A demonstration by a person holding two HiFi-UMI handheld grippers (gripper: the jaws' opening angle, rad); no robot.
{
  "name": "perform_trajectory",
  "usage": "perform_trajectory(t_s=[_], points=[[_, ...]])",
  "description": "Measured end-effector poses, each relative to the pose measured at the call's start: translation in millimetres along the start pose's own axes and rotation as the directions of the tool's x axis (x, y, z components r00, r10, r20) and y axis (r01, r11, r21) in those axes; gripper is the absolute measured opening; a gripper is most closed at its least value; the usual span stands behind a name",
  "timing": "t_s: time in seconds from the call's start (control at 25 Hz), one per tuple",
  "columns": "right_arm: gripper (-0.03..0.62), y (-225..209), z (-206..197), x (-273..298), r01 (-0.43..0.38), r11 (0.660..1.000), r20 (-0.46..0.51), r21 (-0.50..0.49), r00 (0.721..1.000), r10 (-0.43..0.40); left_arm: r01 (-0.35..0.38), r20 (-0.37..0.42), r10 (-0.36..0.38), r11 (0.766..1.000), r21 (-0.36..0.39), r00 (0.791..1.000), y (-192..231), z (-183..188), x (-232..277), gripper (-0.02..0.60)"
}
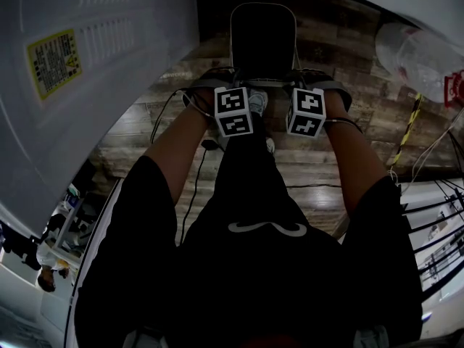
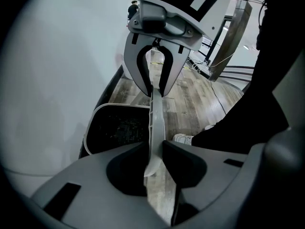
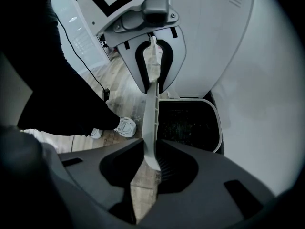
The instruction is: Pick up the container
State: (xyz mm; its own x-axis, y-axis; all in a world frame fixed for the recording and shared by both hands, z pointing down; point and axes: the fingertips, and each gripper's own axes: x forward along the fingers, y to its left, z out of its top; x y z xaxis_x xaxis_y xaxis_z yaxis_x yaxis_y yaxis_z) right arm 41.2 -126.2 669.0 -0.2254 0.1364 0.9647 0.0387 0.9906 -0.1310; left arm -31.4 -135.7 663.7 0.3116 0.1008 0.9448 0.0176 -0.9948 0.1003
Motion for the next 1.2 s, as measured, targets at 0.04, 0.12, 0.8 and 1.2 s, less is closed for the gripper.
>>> perform_trajectory(t_s=[0.04, 0.12, 0.8, 1.2], points=[[0.094, -2, 0, -2, 0.006, 1.0, 0.0, -0.003, 1.0, -0.006, -0.004, 0.003, 0.004, 1.0, -0.003, 1.0, 2, 1, -1, 0.104], [0.094, -6, 1, -7, 0.019, 1.0, 0.0, -0.006, 1.0, -0.019, -0.012, 0.008, 0.012, 1.0, -0.008, 1.0, 6, 2, -4, 0.106], [0.089, -51, 1, -40, 0.103, 0.992, 0.024, 0.069, 0.994, -0.105, -0.138, -0.004, 0.138, 0.99, 0.022, 0.99, 53, 16, -33, 0.097], [0.089, -30, 5, -58, 0.094, 0.994, 0.036, 0.053, 0.995, -0.096, -0.103, -0.003, 0.103, 0.995, 0.011, 0.995, 30, 21, -48, 0.091]])
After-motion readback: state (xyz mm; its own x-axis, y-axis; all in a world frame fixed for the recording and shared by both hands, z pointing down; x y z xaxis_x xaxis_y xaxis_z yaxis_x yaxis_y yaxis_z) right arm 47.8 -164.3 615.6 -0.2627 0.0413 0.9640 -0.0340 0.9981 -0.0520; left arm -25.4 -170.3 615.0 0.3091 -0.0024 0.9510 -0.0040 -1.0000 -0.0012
